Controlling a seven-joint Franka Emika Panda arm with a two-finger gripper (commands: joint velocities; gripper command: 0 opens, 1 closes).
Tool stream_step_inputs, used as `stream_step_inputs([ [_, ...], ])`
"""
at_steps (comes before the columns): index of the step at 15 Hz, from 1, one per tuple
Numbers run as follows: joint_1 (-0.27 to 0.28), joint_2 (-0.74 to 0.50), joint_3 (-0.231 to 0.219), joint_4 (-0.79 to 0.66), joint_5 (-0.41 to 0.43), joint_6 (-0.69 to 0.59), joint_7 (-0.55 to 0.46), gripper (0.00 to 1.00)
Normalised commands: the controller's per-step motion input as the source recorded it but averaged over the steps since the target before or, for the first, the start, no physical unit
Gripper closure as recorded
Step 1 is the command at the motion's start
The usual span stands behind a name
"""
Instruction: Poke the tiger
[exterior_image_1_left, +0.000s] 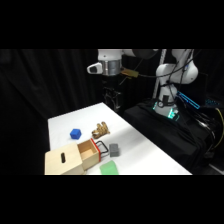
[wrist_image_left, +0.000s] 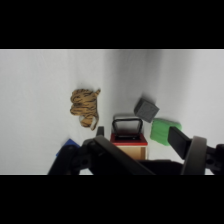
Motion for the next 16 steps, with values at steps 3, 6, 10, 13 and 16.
stream_step_inputs([
  [3, -0.041, 0.12, -0.022, 0.13, 0.013, 0.04, -0.01, 0.0],
  [6, -0.104, 0.3, -0.087, 0.34, 0.02, 0.07, -0.06, 0.0],
  [10, -0.129, 0.32, -0.106, 0.43, 0.059, 0.03, -0.1, 0.0],
  [13, -0.097, 0.28, -0.071, 0.38, 0.09, 0.01, -0.09, 0.26],
  [16, -0.062, 0.26, -0.036, 0.28, 0.105, 0.07, -0.08, 0.53],
])
